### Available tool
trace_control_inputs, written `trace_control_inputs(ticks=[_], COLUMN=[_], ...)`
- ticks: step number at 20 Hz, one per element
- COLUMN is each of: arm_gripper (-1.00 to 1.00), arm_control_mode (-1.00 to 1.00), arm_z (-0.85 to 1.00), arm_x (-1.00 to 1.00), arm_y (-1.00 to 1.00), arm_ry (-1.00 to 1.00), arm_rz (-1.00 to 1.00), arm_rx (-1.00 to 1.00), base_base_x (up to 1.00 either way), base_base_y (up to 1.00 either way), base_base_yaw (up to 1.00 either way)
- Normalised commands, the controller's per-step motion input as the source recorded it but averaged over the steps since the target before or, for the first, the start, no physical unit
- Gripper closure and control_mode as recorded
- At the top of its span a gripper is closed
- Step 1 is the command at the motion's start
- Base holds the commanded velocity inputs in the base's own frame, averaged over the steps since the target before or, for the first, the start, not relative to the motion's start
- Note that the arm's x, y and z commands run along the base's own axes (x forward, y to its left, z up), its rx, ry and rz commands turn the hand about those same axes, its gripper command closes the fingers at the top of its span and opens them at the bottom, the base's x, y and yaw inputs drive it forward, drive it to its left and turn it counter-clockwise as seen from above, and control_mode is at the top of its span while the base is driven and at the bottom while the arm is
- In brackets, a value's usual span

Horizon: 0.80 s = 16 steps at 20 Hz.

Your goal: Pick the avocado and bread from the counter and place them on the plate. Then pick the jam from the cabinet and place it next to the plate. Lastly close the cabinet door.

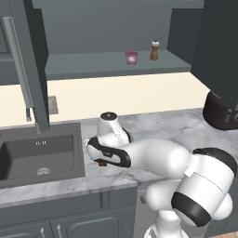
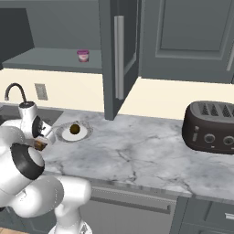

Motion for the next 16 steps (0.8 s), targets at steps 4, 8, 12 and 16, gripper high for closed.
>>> trace_control_inputs(ticks=[4,8,12,16], arm_gripper=[1.00,1.00,1.00,1.00], arm_control_mode=[-1.00,-1.00,-1.00,-1.00], arm_z=[0.19,0.00,0.00,-0.03], arm_x=[0.43,0.63,0.59,0.51], arm_y=[-0.05,-0.16,-0.22,-0.21], arm_ry=[0.01,0.00,0.01,0.01], arm_rz=[0.00,0.00,0.00,0.00], arm_rx=[-0.08,-0.08,-0.05,-0.02], base_base_x=[0.00,0.00,0.00,0.00], base_base_y=[0.00,0.00,0.00,0.00], base_base_yaw=[0.00,0.00,0.00,0.00])
